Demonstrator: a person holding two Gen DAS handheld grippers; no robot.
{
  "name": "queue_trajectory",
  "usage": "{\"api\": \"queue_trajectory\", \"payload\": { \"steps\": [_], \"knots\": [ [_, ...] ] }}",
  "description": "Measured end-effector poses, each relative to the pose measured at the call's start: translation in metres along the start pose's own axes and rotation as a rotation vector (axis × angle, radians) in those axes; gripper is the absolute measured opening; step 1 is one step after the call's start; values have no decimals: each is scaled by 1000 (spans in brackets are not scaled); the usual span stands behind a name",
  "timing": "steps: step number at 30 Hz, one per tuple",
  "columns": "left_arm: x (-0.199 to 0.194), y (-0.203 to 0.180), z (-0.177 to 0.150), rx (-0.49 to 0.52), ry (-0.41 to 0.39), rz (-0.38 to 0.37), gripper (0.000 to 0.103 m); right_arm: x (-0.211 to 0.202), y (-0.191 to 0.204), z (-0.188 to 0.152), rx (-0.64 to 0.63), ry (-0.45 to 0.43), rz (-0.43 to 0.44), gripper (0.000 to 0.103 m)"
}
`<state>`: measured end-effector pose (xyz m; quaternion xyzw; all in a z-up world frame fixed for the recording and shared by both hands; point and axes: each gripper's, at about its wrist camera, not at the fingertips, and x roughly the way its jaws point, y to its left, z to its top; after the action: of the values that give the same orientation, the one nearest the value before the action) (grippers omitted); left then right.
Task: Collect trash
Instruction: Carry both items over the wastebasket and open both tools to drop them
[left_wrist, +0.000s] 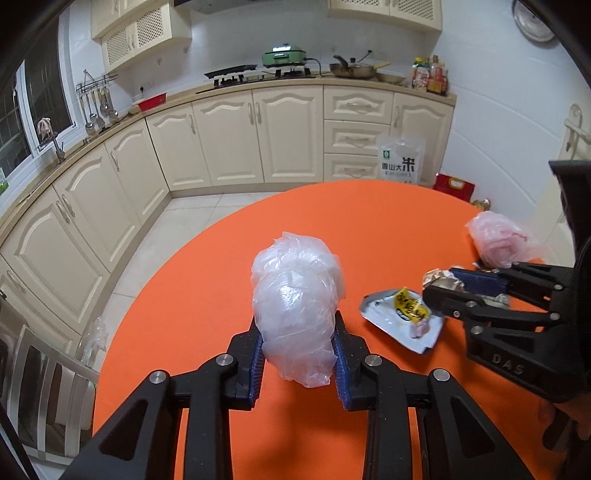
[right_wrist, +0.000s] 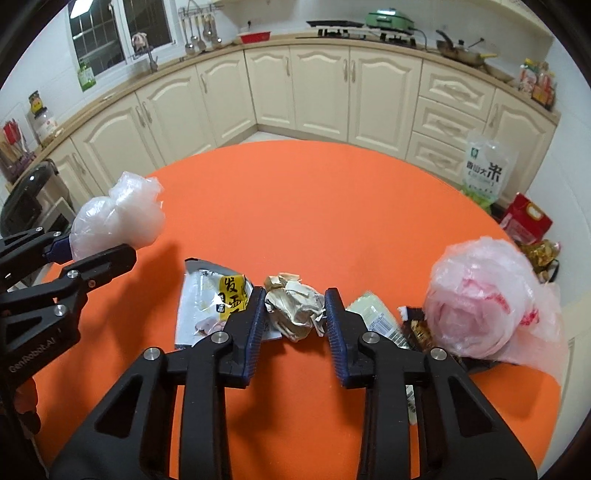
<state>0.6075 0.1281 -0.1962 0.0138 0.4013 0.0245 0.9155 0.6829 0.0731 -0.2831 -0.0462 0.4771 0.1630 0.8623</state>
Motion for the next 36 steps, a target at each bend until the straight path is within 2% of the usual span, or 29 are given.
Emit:
{"api": "queue_trajectory", "payload": {
  "steps": [8, 17, 23, 27, 32, 36],
  "knots": [
    [-51, -5, -16, 16, -44, -21, 28, -44, 2, -16, 7, -62, 35, 29],
    [-131, -48, -62, 55, -97, -67, 28, -133, -2, -54, 44, -152, 52, 29],
    [-188, -92, -104, 108, -119, -113, 28, -195, -19, -97, 85, -206, 25, 30],
    [-223, -137, -132, 169, -129, -175, 28, -236, -37, -139, 129, -236, 4, 30],
    [-241, -189, -153, 236, -107, -267, 28, -279, -71, -192, 199, -262, -49, 30],
    [-242, -237, -171, 316, -67, -331, 28, -305, -107, -237, 270, -260, -132, 30]
  ]
}}
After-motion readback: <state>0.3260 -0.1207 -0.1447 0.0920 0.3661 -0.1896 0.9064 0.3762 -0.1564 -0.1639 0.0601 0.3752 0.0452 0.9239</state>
